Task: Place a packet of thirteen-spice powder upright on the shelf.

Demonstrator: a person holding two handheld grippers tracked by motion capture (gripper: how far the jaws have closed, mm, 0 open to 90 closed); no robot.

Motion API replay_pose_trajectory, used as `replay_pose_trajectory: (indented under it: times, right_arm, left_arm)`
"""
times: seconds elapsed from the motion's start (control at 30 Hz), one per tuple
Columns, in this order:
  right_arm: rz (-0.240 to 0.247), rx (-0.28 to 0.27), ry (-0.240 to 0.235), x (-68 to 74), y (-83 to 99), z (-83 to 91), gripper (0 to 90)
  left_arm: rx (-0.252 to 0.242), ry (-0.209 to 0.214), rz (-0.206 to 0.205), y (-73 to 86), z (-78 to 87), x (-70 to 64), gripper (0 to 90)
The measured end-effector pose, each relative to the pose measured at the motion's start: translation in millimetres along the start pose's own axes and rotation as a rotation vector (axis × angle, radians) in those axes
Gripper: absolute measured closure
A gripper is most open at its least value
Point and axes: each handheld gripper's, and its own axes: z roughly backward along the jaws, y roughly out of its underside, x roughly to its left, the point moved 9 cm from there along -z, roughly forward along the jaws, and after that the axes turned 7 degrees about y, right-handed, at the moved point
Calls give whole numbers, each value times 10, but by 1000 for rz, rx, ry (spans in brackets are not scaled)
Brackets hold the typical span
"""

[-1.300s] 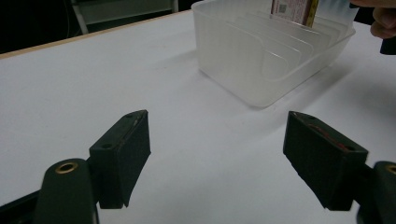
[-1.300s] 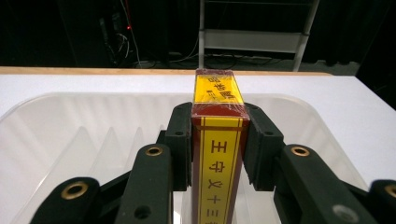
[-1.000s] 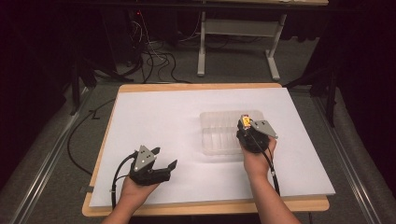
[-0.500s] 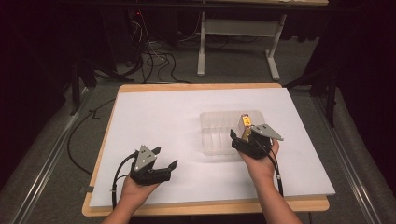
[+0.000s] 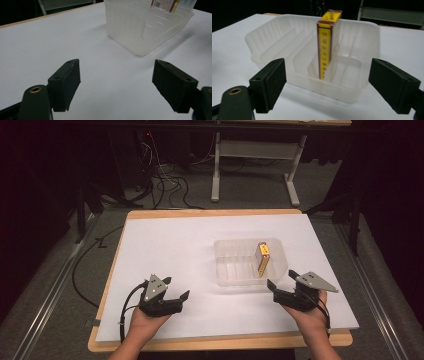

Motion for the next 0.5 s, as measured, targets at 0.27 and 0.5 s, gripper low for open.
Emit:
replay_pose_trajectory:
  times: [0.27,0.5]
  right_arm:
    - [-21,14,4,-298,207,98,131]
    - [-38,22,12,-357,241,45,129]
  left_arm:
    - [21,16,9,42,-87,-38,229]
    - [28,9,3,51,-119,-70,229]
